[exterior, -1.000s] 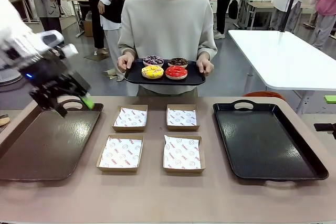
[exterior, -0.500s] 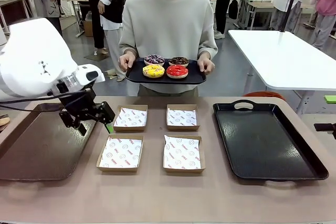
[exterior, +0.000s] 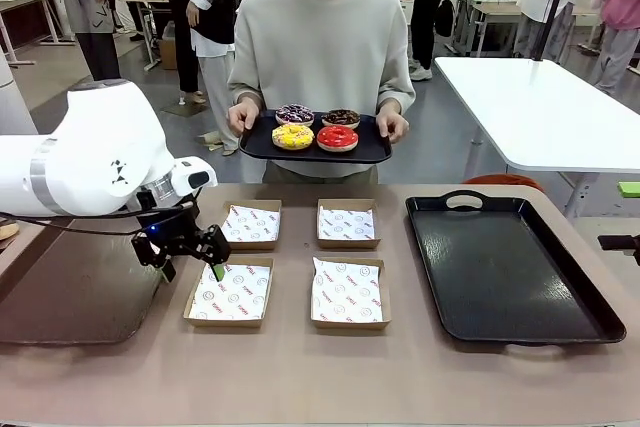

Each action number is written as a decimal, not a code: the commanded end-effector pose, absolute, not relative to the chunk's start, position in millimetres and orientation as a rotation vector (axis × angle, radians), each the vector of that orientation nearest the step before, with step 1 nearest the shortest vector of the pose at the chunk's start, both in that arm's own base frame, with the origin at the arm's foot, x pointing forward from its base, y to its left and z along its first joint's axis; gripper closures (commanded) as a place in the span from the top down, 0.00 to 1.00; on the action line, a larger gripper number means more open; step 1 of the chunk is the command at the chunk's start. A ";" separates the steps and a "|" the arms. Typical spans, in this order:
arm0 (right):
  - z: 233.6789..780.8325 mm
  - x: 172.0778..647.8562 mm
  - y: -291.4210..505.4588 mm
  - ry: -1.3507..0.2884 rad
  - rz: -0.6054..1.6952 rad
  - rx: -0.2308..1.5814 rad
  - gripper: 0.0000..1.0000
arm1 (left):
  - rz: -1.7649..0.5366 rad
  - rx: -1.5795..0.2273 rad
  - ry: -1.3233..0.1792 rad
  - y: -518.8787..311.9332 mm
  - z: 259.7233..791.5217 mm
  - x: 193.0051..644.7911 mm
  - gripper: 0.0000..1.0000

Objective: Individually package the donuts and arrange them on the tray.
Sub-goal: Pick up one Paper togo box.

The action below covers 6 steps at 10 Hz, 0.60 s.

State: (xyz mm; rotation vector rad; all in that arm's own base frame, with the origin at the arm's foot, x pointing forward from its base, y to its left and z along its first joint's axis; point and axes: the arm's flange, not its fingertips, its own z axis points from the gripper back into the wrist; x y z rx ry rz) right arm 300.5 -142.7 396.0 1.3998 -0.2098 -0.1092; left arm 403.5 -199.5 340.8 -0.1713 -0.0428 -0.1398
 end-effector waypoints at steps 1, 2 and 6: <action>395.8 299.9 -142.8 -0.211 -0.109 1.404 1.00 | -0.122 -0.139 -0.058 -207.9 336.4 409.6 1.00; 395.8 299.9 -142.8 -0.211 -0.109 1.404 1.00 | -0.134 -0.142 -0.054 -209.1 334.1 410.4 0.62; 395.8 299.9 -142.8 -0.211 -0.109 1.404 1.00 | -0.133 -0.119 -0.054 -210.8 332.4 411.0 0.00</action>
